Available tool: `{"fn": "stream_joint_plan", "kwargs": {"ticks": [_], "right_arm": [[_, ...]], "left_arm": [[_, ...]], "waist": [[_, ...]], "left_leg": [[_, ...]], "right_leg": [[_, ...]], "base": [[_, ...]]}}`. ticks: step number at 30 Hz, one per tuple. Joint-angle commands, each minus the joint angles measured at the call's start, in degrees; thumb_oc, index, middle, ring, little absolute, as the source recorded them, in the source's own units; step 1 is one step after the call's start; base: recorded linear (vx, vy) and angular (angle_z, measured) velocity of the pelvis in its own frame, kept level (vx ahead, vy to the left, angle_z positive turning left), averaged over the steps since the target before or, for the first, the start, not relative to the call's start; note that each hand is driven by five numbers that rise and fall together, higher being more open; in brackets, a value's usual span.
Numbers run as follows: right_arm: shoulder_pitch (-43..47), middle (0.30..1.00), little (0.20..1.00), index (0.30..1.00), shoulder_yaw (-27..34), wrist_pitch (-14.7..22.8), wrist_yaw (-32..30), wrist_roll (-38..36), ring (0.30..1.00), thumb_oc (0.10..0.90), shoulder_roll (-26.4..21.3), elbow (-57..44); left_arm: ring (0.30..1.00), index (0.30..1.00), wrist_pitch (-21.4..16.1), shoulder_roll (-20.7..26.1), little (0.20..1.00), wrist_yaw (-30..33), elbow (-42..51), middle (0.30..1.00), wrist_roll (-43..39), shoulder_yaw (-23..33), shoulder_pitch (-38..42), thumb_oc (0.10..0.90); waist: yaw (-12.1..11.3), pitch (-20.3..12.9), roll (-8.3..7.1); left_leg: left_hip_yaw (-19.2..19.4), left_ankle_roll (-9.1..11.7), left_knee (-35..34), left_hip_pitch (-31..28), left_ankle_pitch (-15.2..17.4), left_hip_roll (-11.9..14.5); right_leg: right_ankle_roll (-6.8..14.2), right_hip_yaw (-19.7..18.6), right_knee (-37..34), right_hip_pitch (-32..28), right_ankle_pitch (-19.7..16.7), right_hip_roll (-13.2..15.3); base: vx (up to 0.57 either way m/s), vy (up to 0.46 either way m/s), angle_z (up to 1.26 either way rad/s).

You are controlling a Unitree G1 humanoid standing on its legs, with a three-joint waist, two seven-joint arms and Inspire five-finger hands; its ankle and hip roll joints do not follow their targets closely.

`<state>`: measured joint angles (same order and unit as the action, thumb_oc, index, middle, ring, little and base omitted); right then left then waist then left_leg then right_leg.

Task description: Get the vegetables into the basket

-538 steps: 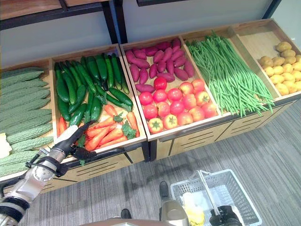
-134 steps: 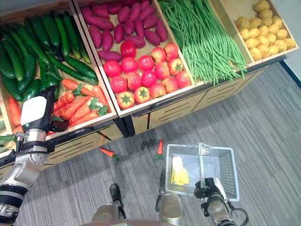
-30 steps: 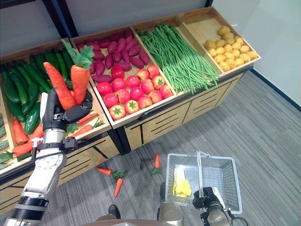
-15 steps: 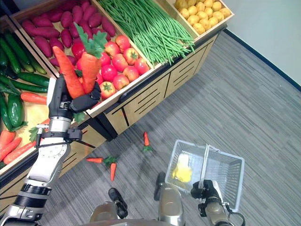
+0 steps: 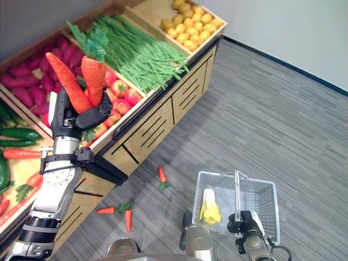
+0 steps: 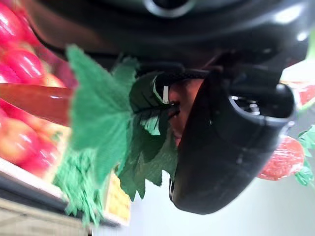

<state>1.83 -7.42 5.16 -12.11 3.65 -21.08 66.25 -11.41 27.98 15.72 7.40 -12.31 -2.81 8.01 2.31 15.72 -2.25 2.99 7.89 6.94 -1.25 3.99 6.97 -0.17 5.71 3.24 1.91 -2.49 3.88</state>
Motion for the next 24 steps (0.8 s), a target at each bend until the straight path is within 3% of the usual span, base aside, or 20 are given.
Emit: {"fn": "stream_joint_plan", "kwargs": {"ticks": [1,4,6,8,10,12,13,14,17,19,22,24], "right_arm": [[-1.8,0.3,0.3,0.3,-2.0,1.1,-2.4,1.1,0.3,0.4,-3.4,0.8],[-2.7,0.3,0.3,0.3,-1.5,1.1,-2.0,1.2,0.3,0.4,-3.1,0.8],[-3.0,0.3,0.3,0.3,-1.2,0.8,-1.8,1.0,0.3,0.4,-2.8,0.9],[-3.4,0.3,0.3,0.3,-0.8,0.6,-1.7,1.2,0.3,0.4,-2.1,0.7],[-2.8,0.3,0.3,0.3,-1.0,0.4,-1.6,1.5,0.3,0.4,-1.8,0.8],[-2.8,0.3,0.3,0.3,-1.0,0.4,-1.6,1.5,0.3,0.4,-1.8,0.8],[-2.2,0.3,0.3,0.3,-1.4,0.4,-1.7,1.5,0.3,0.4,-1.0,0.2],[-2.1,0.3,0.3,0.3,-1.6,0.4,-1.9,1.6,0.3,0.4,-0.7,0.0],[-2.1,0.3,0.3,0.3,-1.6,0.5,-1.8,1.6,0.3,0.4,-0.4,-0.2],[-2.6,0.3,0.3,0.3,-1.5,0.9,-2.2,1.5,0.3,0.4,0.0,0.2],[-2.8,0.3,0.3,0.3,-1.4,0.8,-2.3,1.8,0.3,0.4,0.1,0.1],[-2.9,0.3,0.3,0.3,-1.4,0.8,-2.3,1.8,0.3,0.4,0.1,0.1]], "left_arm": [[0.3,0.3,-7.6,1.2,0.3,2.5,6.8,0.3,1.8,2.7,2.8,0.4],[0.3,0.3,-7.6,1.3,0.3,1.8,7.3,0.3,1.0,2.4,2.9,0.4],[0.3,0.3,-7.4,1.7,0.3,1.0,7.9,0.3,1.1,1.5,3.5,0.4],[0.3,0.3,-7.6,2.6,0.3,0.8,8.1,0.3,1.3,0.4,4.3,0.4],[0.3,0.3,-7.7,2.8,0.3,0.9,7.6,0.3,1.4,0.4,4.3,0.4],[0.3,0.3,-7.7,2.8,0.3,0.9,7.6,0.3,1.4,0.4,4.3,0.4],[0.3,0.3,-8.0,3.2,0.3,1.2,7.1,0.3,1.5,0.6,4.1,0.4],[0.3,0.3,-7.8,3.5,0.3,1.4,6.7,0.3,1.5,0.7,4.0,0.4],[0.3,0.3,-7.6,3.7,0.3,1.6,6.5,0.3,1.6,1.0,4.1,0.4],[0.3,0.3,-7.3,4.2,0.3,1.5,6.8,0.3,1.3,1.0,3.8,0.4],[0.3,0.3,-6.9,4.2,0.3,1.4,6.8,0.3,1.2,1.2,3.3,0.4],[0.3,0.3,-6.9,4.2,0.3,1.4,6.8,0.3,1.2,1.2,3.3,0.4]], "waist": [[-1.3,-2.0,-1.13],[-0.2,-2.4,-0.66],[0.7,-2.7,-0.78],[2.1,-2.9,-1.25],[2.0,-2.9,-1.59],[1.9,-2.9,-1.6],[1.8,-2.4,-1.8],[0.7,-1.9,-1.47],[0.3,-1.9,-1.21],[-0.2,-2.7,-0.65],[-0.9,-3.7,-1.12],[-0.9,-3.6,-1.09]], "left_leg": [[-4.8,-1.5,1.2,4.6,-2.3,-2.5],[-1.5,-2.7,-1.9,2.5,-2.5,-1.9],[0.0,-3.9,-2.9,1.1,-2.0,-2.9],[3.4,-5.1,-3.8,-0.3,-0.9,-4.4],[5.5,-5.7,-4.2,-0.6,-0.4,-5.2],[5.6,-5.7,-4.2,-0.6,-0.4,-5.2],[8.0,-6.3,-3.7,-0.5,0.0,-5.4],[9.3,-6.6,-3.0,-0.4,0.3,-4.7],[9.9,-6.8,-2.9,0.1,0.0,-4.3],[12.7,-7.1,-4.2,-0.4,-0.9,-3.5],[14.9,-6.6,-4.9,-0.6,-1.3,-3.1],[14.9,-6.6,-4.9,-0.7,-1.3,-3.0]], "right_leg": [[6.2,-3.3,0.1,-1.0,2.4,1.6],[6.8,-4.3,0.8,-0.7,2.4,2.0],[7.6,-5.2,1.6,-0.1,2.1,2.8],[9.6,-7.7,2.0,1.4,0.6,4.4],[11.0,-9.3,1.9,3.0,-1.1,5.3],[11.0,-9.4,2.0,3.0,-1.1,5.3],[12.2,-9.2,3.4,5.4,-2.9,5.9],[12.0,-5.3,6.1,5.7,-1.6,6.6],[11.4,-2.5,7.9,5.7,-1.0,7.4],[10.3,3.7,12.9,3.4,1.2,8.5],[10.2,6.8,10.7,2.3,1.0,9.6],[10.2,6.8,10.4,2.1,0.8,9.5]], "base": [[0.05,0.135,-0.63],[0.03,0.179,-1.14],[0.01,0.253,-0.33],[-0.02,0.308,-0.26],[-0.05,0.187,-0.43],[-0.07,0.123,-0.65],[-0.13,0.154,-0.53],[-0.14,0.151,-0.45],[-0.09,0.04,-0.87],[-0.09,0.078,-0.22],[-0.01,-0.051,-0.49],[0.0,-0.054,-0.2]]}}
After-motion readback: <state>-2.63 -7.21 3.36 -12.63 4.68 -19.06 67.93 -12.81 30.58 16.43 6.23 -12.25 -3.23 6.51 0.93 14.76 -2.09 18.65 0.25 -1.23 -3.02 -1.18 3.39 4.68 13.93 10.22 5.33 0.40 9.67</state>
